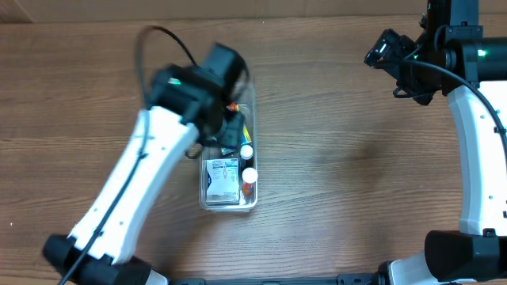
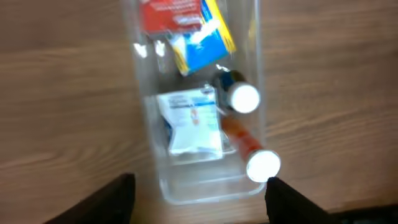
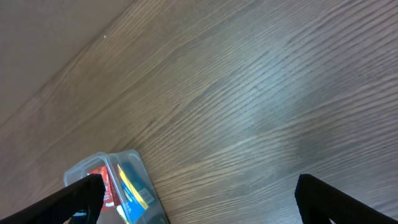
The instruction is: Pack container
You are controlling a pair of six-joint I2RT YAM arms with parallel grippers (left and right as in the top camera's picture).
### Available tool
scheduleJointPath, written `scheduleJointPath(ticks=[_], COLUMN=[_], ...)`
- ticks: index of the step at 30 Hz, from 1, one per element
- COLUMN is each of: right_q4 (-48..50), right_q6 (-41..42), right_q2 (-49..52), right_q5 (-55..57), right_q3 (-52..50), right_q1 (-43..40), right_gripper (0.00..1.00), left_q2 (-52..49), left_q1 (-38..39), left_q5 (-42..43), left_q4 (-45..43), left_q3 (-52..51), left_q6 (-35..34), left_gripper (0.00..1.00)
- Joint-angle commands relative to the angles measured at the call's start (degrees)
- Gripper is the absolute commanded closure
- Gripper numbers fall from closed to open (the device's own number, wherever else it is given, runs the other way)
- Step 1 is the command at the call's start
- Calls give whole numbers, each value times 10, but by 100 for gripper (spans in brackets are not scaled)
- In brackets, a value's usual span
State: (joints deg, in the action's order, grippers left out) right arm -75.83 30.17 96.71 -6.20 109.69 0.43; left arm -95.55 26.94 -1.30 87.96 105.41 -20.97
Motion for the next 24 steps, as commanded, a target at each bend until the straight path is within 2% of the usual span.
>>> scheduleJointPath(ticks=[1, 5, 9, 10, 11, 12, 14, 18, 22, 24], right_q4=[3, 3, 3, 3, 3, 3, 3, 3, 3, 3], right_q6=[-2, -2, -2, -2, -2, -2, -2, -2, -2, -2], right_q2=[-1, -1, -1, -1, -1, -1, -1, -1, -1, -1], right_q5=[-3, -3, -3, -3, -3, -3, -3, -3, -3, -3], right_q3=[2, 2, 2, 2, 2, 2, 2, 2, 2, 2], right_q1=[-2, -2, -2, -2, -2, -2, -2, -2, -2, -2], right_gripper=[0, 0, 0, 0, 0, 0, 0, 0, 0, 0], left_q2=[51, 221, 400, 444, 476, 501, 529, 543, 543, 548], left_q1=[-22, -21, -22, -22, -22, -22, -22, -22, -22, -4], left_q5=[-101, -181, -233, -249, -249, -245, -245, -249, -248, -248], left_q4=[79, 88, 88, 87, 76, 66, 72, 88, 83, 34], left_q3=[136, 155, 105, 75, 47, 23, -8, -15, -84, -148], left_q6=[11, -30, -66, -74, -87, -108, -134, -121, -53, -20], left_gripper=[34, 39, 38, 28, 0, 0, 0, 0, 0, 0])
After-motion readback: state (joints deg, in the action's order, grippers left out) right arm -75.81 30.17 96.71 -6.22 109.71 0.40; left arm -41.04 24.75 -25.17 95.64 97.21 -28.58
